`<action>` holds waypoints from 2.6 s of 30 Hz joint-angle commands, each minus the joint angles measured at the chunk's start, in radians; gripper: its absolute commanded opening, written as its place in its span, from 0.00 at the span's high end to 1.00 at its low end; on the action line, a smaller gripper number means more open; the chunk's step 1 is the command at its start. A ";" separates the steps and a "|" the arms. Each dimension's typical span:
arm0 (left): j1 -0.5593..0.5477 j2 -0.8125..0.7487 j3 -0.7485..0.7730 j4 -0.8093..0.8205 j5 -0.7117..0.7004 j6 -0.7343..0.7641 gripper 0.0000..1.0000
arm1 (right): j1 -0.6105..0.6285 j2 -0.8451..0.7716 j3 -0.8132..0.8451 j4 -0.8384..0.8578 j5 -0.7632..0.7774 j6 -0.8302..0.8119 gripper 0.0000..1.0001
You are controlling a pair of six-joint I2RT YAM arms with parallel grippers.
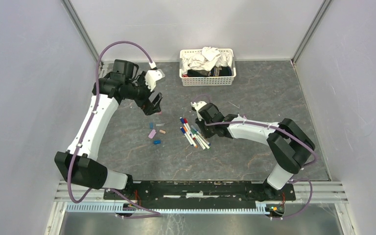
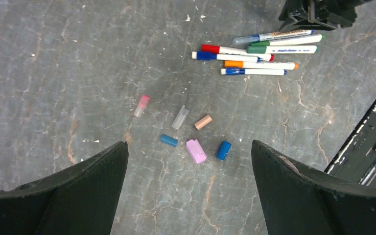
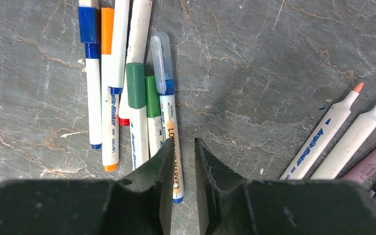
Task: Open the pen caps
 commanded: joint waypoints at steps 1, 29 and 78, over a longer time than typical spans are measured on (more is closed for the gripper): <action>0.001 0.018 -0.002 -0.068 0.054 0.045 0.00 | 0.010 0.023 0.005 0.036 0.001 -0.010 0.75; 0.001 0.009 -0.017 -0.059 0.041 0.057 0.00 | 0.043 0.012 -0.005 0.025 0.023 0.009 0.69; -0.343 -0.022 -0.261 -0.051 -0.001 0.488 0.17 | -0.067 0.046 0.238 -0.121 -1.059 -0.111 1.00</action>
